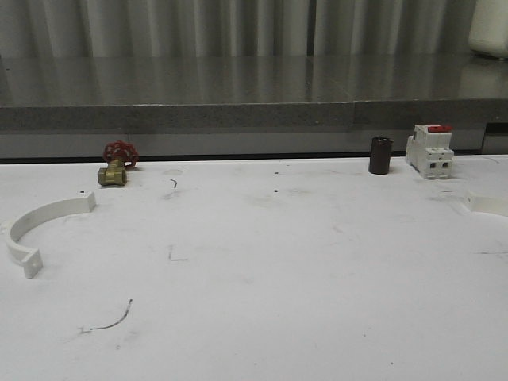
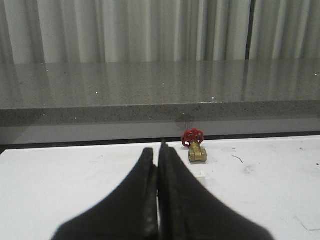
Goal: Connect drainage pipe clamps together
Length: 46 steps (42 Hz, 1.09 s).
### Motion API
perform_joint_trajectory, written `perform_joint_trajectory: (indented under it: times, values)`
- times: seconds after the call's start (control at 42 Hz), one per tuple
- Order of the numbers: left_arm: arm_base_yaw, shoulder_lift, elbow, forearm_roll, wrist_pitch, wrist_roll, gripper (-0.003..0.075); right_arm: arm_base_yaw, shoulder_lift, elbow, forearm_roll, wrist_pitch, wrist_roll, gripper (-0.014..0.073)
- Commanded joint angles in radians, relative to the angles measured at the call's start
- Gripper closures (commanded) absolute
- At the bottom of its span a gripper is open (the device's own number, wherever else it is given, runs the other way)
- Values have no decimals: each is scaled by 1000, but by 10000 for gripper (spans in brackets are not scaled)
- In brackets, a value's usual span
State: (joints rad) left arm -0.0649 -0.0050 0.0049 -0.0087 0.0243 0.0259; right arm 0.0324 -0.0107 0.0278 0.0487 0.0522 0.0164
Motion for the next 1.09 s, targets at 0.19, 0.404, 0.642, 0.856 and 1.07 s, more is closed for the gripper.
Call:
perform_joint_trajectory:
  times: [0.19, 0.404, 0.642, 0.856, 1.07]
  values:
    - [-1, -5, -139, 2, -72, -7, 741, -5, -12, -174, 29, 43, -3, 662]
    - [-1, 90, -413, 27, 174, -7, 741, -5, 95, -424, 22, 223, -3, 662]
    - [-1, 295, -674, 40, 346, -7, 741, -5, 301, -628, 16, 340, -3, 662]
    - [-1, 449, -709, 40, 424, -7, 741, -5, 465, -671, 15, 431, -3, 662]
    - [-1, 578, -680, 40, 443, -7, 741, -5, 582, -671, 15, 462, -3, 662]
